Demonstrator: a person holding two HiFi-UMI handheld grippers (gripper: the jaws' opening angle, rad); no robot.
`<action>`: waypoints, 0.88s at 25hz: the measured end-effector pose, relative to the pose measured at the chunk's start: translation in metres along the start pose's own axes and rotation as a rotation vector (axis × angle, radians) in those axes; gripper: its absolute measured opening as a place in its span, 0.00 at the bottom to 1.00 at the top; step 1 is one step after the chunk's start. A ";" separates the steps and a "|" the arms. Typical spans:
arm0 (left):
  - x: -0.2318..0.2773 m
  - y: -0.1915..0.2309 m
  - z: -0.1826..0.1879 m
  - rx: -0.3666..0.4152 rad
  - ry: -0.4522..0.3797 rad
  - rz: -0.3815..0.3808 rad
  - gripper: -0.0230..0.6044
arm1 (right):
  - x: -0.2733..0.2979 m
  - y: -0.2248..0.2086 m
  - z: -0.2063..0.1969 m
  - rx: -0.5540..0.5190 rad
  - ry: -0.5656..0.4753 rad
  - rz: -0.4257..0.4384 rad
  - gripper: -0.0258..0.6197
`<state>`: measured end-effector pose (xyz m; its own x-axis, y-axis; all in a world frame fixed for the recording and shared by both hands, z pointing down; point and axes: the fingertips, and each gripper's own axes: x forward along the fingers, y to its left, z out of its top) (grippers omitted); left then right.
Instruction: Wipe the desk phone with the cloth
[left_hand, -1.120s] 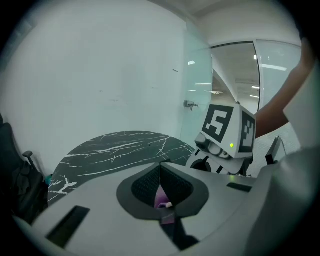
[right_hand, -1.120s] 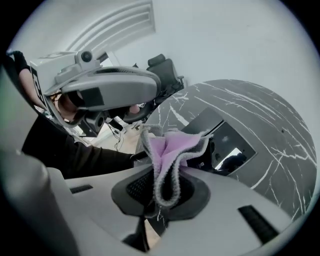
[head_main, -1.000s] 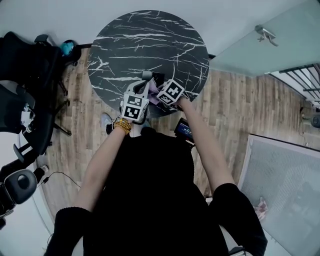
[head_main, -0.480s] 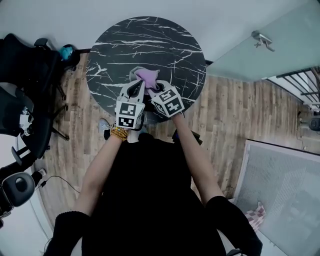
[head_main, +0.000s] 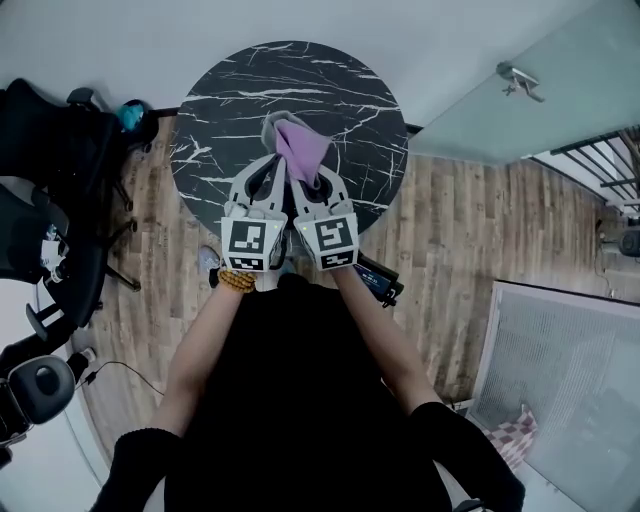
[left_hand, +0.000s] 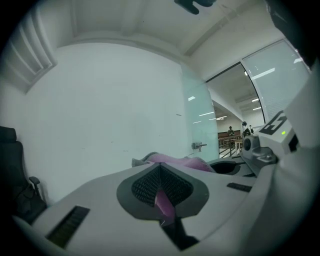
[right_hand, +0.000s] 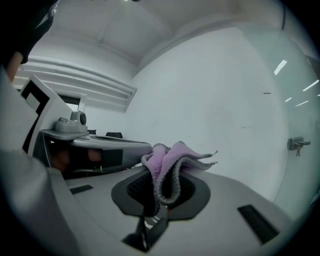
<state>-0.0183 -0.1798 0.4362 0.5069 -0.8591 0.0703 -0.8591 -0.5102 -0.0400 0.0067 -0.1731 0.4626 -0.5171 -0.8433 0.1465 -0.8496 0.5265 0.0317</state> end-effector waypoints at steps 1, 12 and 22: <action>0.000 0.001 0.002 0.005 -0.012 0.007 0.06 | -0.003 -0.002 0.004 -0.002 -0.027 -0.024 0.13; -0.005 -0.015 0.007 0.065 -0.089 -0.018 0.06 | -0.024 -0.012 0.027 -0.014 -0.182 -0.122 0.12; -0.004 -0.016 0.002 0.078 -0.083 -0.013 0.06 | -0.026 -0.015 0.022 -0.019 -0.176 -0.142 0.12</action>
<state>-0.0063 -0.1681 0.4350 0.5252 -0.8509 -0.0111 -0.8458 -0.5205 -0.1170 0.0306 -0.1611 0.4366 -0.4040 -0.9141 -0.0359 -0.9139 0.4017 0.0581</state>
